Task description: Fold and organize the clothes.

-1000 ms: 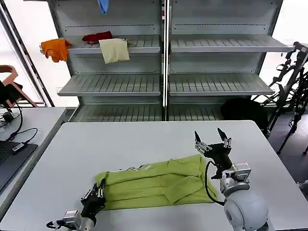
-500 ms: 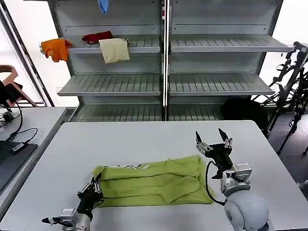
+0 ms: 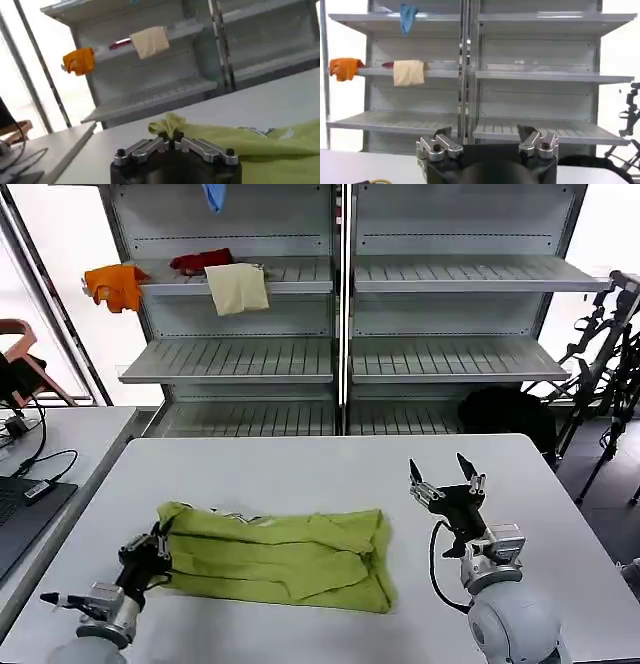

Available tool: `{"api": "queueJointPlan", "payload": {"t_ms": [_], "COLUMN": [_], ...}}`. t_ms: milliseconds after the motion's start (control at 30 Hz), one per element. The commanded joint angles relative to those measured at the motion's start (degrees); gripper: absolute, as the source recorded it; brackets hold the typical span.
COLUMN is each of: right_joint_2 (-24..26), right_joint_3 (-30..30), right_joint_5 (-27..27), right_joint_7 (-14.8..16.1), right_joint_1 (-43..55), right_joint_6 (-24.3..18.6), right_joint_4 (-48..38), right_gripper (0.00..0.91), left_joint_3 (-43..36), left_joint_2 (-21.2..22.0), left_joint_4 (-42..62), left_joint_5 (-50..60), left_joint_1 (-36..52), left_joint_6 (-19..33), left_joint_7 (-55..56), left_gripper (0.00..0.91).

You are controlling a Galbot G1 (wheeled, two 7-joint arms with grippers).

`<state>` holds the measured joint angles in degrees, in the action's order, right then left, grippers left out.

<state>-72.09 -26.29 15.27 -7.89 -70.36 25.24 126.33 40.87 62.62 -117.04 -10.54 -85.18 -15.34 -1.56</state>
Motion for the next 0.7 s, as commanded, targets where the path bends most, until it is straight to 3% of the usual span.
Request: {"api": "queueJointPlan", "payload": {"t_ms": [33, 367, 700], "right_joint_2": [-0.02, -0.38, -0.78], "right_joint_3": [0.0, 0.06, 0.23], "right_joint_5": [0.01, -0.06, -0.28], "right_joint_7": [0.02, 0.02, 0.2], "right_joint_1": [0.0, 0.17, -0.02], "right_joint_6": [-0.03, -0.01, -0.03], "right_joint_4": [-0.21, -1.72, -2.33], "right_gripper": [0.907, 0.907, 0.907], "left_joint_3": [6.29, 12.45, 13.74], "left_joint_2": [-8.46, -11.24, -10.17], "left_joint_4": [3.48, 6.18, 4.39], "left_joint_5": [1.91, 2.54, 4.14], "left_joint_1": [2.82, 3.47, 2.68], "left_joint_6": [-3.3, -3.88, -4.41], "left_joint_7": [-4.34, -5.7, -6.1], "left_gripper": [0.0, 0.0, 0.0]}}
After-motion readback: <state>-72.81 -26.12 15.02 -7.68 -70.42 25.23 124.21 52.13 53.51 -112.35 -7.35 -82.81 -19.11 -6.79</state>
